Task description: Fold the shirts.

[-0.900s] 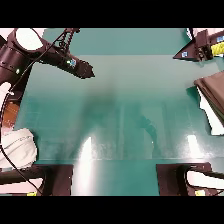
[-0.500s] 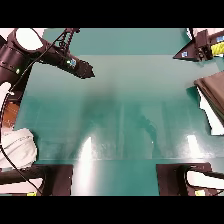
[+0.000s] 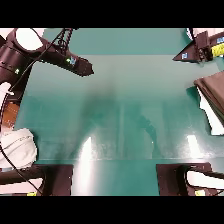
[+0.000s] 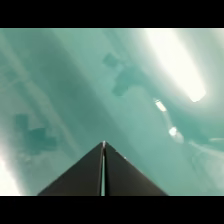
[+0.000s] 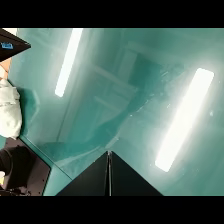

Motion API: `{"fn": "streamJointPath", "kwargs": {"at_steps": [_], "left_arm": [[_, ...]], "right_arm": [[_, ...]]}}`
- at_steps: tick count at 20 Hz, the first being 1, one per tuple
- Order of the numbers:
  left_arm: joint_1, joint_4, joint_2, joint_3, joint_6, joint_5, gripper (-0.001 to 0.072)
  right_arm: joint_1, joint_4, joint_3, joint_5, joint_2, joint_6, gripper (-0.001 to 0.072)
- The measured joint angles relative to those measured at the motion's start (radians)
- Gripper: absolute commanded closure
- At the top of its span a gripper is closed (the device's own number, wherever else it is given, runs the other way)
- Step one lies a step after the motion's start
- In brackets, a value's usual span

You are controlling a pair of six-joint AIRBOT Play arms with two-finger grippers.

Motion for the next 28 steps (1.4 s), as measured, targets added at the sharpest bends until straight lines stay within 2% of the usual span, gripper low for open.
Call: {"fn": "streamJointPath", "kwargs": {"at_steps": [4,8,9,10,11,12,14,18,24,28], "left_arm": [[0.000,0.186,0.066,-0.002,-0.014,-0.199,0.0686],[0.000,0.436,0.235,-0.101,-0.053,-0.372,0.0684],[0.000,0.513,0.292,-0.161,-0.071,-0.401,0.0640],[0.000,0.586,0.346,-0.227,-0.090,-0.425,0.0373],[0.000,0.660,0.404,-0.306,-0.116,-0.438,0.0137],[0.000,0.729,0.461,-0.390,-0.147,-0.451,0.0159],[0.001,0.848,0.555,-0.554,-0.206,-0.454,0.0154],[0.001,0.996,0.663,-0.850,-0.316,-0.420,0.0154],[0.001,1.067,0.699,-1.133,-0.455,-0.296,0.0154],[0.001,1.084,0.702,-1.221,-0.502,-0.229,0.0156]], "right_arm": [[0.000,0.000,0.000,0.014,0.000,-0.013,0.0691],[0.000,0.000,0.000,0.023,0.000,-0.048,0.0691],[0.000,0.000,0.000,0.024,0.000,-0.055,0.0691],[0.000,0.000,0.000,0.024,0.000,-0.063,0.0691],[0.000,0.000,0.000,0.026,0.000,-0.070,0.0691],[0.000,0.000,0.000,0.026,0.000,-0.078,0.0690],[0.000,0.000,0.000,0.026,0.000,-0.090,0.0691],[0.000,0.000,0.000,0.026,0.000,-0.109,0.0691],[0.000,0.000,0.000,0.027,0.000,-0.118,0.0691],[0.000,0.000,0.000,0.028,0.000,-0.119,0.0691]]}}
